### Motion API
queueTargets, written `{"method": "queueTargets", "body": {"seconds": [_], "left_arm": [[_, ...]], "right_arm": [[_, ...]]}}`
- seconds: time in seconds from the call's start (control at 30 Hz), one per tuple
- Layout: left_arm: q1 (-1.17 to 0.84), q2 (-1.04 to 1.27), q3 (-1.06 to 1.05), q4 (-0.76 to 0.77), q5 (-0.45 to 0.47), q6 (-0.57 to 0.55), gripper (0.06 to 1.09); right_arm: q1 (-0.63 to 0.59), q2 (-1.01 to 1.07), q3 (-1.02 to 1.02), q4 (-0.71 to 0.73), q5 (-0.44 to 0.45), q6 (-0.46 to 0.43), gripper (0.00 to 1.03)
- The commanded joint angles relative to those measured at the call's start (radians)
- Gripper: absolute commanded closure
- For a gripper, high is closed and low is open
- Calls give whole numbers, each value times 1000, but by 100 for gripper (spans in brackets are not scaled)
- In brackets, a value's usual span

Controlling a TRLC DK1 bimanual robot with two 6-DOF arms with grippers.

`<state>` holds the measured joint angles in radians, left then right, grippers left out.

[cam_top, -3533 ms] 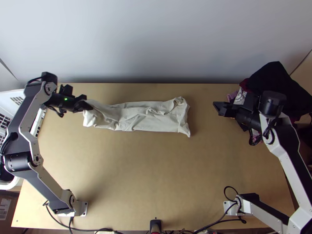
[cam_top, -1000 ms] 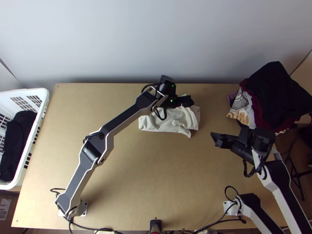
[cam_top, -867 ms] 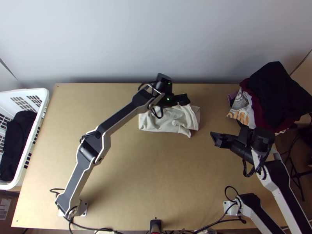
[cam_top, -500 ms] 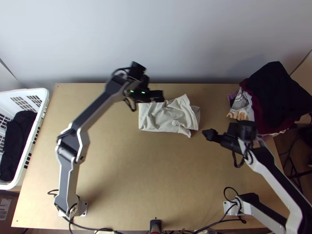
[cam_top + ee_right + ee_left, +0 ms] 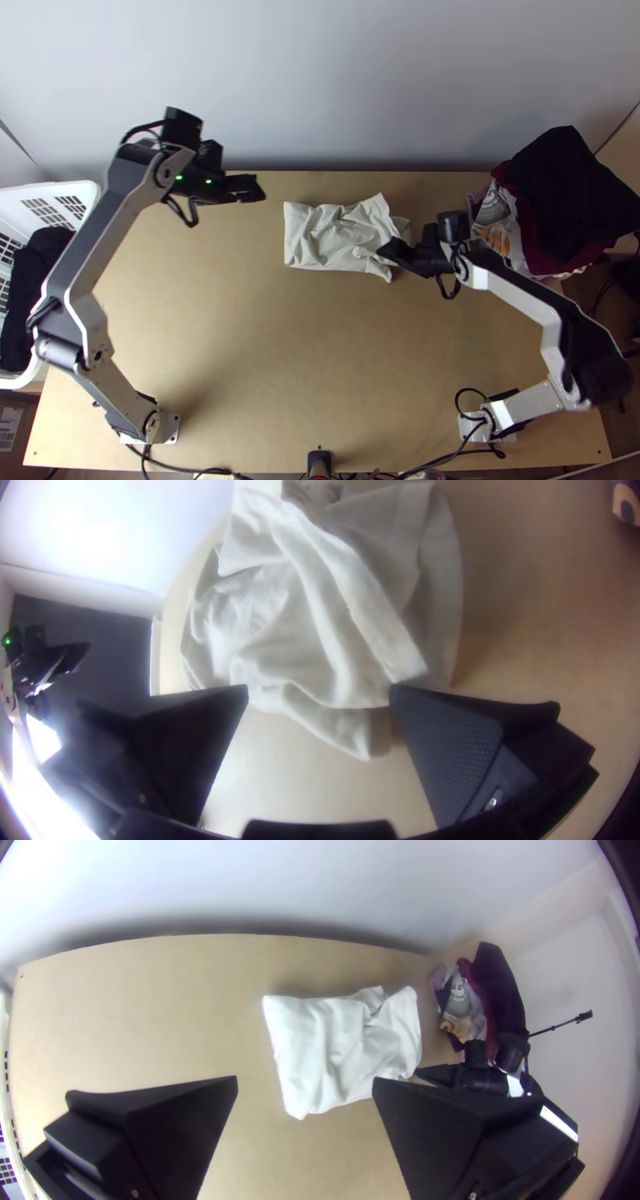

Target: Fold the t-shirt

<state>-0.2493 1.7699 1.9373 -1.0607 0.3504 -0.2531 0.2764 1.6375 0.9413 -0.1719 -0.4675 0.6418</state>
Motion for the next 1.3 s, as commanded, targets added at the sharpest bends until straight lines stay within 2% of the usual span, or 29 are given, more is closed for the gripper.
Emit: {"method": "queueTargets", "body": {"seconds": [0.0, 0.27, 0.47, 0.5, 0.57, 0.67, 0.73, 0.83, 0.97, 1.27], "left_arm": [[111, -168, -139, -7, -4, 26, 10], [232, -326, -285, -2, -2, 46, 10], [266, -414, -393, 7, -2, 57, 10], [269, -425, -406, 8, -2, 57, 10], [280, -440, -425, 8, -2, 55, 10], [288, -463, -460, 8, -2, 58, 10], [291, -474, -488, 10, -2, 66, 10], [298, -486, -515, 11, -2, 72, 10], [321, -492, -538, 18, -2, 84, 10], [347, -517, -600, 36, -1, 95, 10]], "right_arm": [[10, 183, 117, 8, -17, 1, 5], [14, 298, 203, 0, -17, 10, 5], [58, 404, 361, -12, -16, 53, 5], [72, 423, 396, -28, -14, 48, 8], [89, 461, 470, -63, -13, 41, 25], [112, 505, 550, -115, -13, -25, 73], [121, 521, 580, -138, -13, -62, 100], [133, 510, 597, -193, -10, -105, 100], [130, 453, 587, -195, 52, -116, 100], [37, 237, 694, -241, 136, -123, 100]]}}
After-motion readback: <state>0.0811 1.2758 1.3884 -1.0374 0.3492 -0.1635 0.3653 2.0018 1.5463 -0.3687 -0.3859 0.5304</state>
